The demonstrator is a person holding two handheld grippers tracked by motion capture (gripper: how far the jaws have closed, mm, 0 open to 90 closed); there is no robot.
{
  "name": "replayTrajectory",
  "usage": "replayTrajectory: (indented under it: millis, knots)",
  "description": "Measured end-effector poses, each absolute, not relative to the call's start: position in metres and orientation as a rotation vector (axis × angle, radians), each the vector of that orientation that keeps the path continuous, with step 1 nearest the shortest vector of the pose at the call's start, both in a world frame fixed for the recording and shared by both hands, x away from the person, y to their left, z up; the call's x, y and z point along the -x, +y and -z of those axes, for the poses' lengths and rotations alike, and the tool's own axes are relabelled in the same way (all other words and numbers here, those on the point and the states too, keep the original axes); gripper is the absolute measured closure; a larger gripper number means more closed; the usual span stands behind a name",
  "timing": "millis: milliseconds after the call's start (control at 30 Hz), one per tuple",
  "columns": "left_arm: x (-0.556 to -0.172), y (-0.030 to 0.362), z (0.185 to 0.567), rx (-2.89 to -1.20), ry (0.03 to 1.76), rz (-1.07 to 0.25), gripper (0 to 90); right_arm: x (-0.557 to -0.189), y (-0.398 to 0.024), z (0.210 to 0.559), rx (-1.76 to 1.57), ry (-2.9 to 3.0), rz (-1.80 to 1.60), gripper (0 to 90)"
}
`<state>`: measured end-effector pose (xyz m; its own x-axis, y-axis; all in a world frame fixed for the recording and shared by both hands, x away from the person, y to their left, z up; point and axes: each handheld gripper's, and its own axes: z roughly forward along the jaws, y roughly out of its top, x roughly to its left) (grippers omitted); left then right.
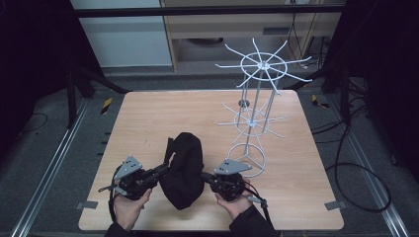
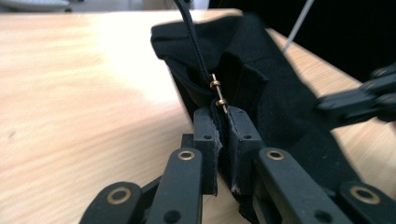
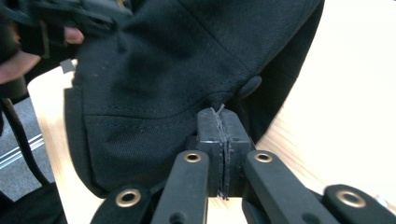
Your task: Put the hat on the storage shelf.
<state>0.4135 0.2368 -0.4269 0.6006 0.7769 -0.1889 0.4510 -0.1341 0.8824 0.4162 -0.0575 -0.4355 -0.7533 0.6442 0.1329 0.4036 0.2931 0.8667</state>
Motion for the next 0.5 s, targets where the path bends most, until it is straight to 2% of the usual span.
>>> replayTrajectory:
  millis: [33, 333, 500]
  knots:
    - [-0.414, 0.240, 0.428, -1.780, 1.022, -0.398, 83.3, -0.416, -0.054, 0.435, -0.934, 2.292, -1.470, 81.5]
    - [-0.422, 0.261, 0.442, -1.887, 1.121, -0.507, 83.2, -0.414, -0.068, 0.440, -0.940, 2.278, -1.446, 72.1]
    - [-0.429, 0.273, 0.452, -1.945, 1.185, -0.538, 83.1, -0.413, -0.078, 0.444, -0.941, 2.269, -1.378, 62.1]
